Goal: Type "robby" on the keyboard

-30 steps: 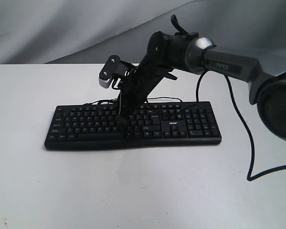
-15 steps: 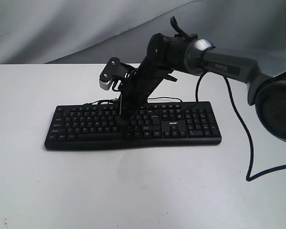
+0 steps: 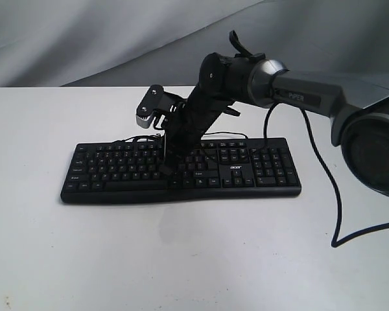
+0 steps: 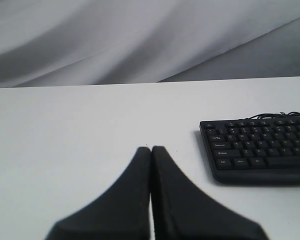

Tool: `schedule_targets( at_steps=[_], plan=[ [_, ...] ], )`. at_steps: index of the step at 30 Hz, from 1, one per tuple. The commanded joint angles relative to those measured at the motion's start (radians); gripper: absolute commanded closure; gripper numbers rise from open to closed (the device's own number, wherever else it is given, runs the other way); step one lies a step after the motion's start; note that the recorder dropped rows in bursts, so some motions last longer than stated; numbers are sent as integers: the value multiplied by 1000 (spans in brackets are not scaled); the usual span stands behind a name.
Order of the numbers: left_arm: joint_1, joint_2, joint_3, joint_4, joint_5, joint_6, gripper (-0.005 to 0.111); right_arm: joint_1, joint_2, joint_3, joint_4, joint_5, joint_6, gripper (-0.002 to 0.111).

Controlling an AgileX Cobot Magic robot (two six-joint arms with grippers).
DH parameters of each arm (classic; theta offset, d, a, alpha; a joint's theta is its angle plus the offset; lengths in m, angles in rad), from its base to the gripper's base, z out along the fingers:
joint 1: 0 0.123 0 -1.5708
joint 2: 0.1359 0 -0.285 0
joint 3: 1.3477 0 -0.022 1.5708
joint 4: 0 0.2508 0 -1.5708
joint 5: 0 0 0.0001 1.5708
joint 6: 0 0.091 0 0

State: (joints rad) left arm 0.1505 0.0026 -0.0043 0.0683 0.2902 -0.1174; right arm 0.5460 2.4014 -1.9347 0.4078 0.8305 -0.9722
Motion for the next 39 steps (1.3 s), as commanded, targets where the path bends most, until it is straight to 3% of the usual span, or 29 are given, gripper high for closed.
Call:
schedule_targets(
  at_steps=[1, 39],
  plan=[
    [2, -3, 4, -8, -5, -4, 106, -1, -2, 7, 0, -14, -13, 108],
    [2, -3, 4, -8, -5, -4, 106, -1, -18, 7, -22, -42, -13, 108]
  ],
)
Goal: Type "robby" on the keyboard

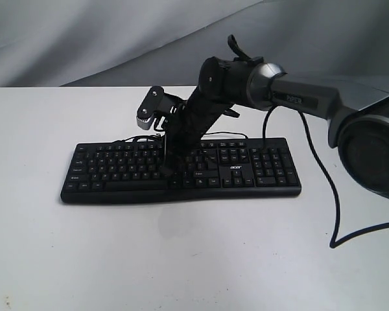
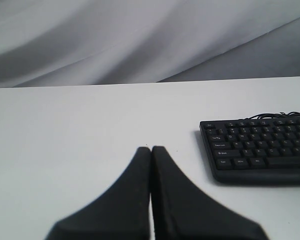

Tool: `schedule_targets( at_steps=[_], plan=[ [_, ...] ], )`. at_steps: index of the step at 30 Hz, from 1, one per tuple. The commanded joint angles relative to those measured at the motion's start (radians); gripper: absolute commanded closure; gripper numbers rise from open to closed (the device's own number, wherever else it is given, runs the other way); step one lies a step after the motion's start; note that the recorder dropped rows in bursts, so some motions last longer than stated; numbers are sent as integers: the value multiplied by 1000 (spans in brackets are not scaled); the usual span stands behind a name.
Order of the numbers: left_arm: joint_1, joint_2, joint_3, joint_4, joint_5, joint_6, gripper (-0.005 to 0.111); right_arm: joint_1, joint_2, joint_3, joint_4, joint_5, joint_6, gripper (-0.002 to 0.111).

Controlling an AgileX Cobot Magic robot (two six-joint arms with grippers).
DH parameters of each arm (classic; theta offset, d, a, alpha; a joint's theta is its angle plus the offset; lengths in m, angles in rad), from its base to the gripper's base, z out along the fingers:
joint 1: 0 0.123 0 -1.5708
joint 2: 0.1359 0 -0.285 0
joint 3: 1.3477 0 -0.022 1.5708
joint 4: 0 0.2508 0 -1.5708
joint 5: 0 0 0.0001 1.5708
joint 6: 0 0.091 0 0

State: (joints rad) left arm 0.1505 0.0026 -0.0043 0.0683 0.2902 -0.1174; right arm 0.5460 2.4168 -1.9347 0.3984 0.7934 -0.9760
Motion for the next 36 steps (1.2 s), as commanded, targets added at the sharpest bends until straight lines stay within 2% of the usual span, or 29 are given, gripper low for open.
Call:
schedule_targets(
  at_steps=[1, 8, 11, 13, 16, 22, 36],
  plan=[
    [2, -3, 4, -8, -5, -4, 106, 1, -41, 7, -14, -5, -9, 108],
    [2, -3, 4, -8, -5, -4, 106, 23, -65, 7, 5, -14, -11, 108],
    [2, -3, 4, -8, -5, -4, 106, 54, -58, 7, 26, -36, -25, 108],
    [2, -3, 4, -8, -5, -4, 106, 113, -29, -34, 1, -39, -21, 108],
    [2, -3, 4, -8, -5, -4, 106, 138, 3, -91, 1, -6, 17, 108],
    [2, -3, 4, -8, -5, -4, 106, 141, 15, -109, -105, 65, 81, 108],
    [2, -3, 4, -8, -5, -4, 106, 134, 46, -109, -67, 44, 83, 108]
  ],
)
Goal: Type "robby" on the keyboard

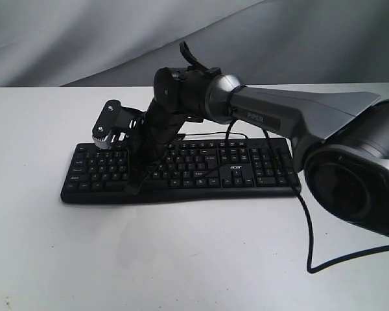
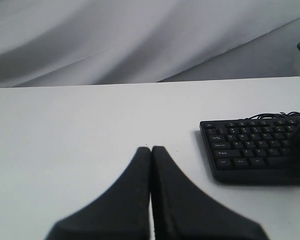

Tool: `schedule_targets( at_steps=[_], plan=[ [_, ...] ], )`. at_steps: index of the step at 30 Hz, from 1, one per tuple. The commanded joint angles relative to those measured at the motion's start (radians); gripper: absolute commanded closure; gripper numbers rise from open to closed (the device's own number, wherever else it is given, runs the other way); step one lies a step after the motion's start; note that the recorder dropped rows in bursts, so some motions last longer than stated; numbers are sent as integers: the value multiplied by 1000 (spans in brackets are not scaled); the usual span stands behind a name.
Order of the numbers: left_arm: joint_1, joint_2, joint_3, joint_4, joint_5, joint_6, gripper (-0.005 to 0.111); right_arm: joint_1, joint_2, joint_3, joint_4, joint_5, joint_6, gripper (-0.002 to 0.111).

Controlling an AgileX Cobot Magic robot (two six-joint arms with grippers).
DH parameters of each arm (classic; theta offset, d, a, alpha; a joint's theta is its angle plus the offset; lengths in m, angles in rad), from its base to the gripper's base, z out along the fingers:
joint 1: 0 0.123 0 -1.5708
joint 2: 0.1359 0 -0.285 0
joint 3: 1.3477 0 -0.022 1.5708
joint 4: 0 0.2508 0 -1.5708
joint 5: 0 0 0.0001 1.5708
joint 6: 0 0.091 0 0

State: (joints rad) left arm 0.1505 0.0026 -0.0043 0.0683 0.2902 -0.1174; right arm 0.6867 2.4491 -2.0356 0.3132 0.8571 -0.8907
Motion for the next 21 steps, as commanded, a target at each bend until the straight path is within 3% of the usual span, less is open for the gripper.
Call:
schedule_targets(
  at_steps=[1, 21],
  plan=[
    [2, -3, 4, -8, -5, -4, 106, -6, 12, -8, 18, -21, -2, 108],
    [2, -3, 4, -8, -5, -4, 106, -8, -35, -8, -12, -19, 4, 108]
  ],
)
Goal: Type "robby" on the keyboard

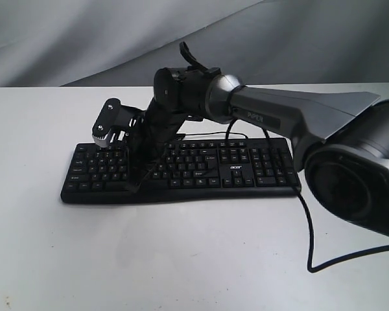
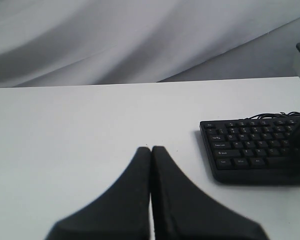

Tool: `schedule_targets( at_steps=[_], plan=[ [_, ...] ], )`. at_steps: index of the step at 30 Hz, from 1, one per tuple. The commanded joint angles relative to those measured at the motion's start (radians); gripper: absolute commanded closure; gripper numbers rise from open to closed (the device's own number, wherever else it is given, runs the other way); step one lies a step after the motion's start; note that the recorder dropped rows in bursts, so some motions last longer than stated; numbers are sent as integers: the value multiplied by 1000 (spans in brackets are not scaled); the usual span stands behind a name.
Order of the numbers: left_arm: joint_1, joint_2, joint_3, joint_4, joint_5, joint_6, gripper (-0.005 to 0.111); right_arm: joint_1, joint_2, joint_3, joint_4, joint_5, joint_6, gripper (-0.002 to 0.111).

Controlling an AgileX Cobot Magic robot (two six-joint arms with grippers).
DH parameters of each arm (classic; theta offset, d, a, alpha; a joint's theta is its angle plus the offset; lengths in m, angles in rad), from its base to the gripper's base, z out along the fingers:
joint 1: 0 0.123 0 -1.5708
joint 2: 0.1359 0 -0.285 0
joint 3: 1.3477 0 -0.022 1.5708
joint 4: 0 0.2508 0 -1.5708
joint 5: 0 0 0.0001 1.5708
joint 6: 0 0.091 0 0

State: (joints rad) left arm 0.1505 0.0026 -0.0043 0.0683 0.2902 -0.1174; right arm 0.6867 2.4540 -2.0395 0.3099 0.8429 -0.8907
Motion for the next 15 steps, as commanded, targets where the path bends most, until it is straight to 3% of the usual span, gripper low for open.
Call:
schedule_targets(
  at_steps=[1, 15],
  plan=[
    [2, -3, 4, -8, -5, -4, 106, -8, -42, -4, -9, -2, 4, 108],
    [2, -3, 4, -8, -5, -4, 106, -10, 7, -4, 25, 3, 4, 108]
  ],
)
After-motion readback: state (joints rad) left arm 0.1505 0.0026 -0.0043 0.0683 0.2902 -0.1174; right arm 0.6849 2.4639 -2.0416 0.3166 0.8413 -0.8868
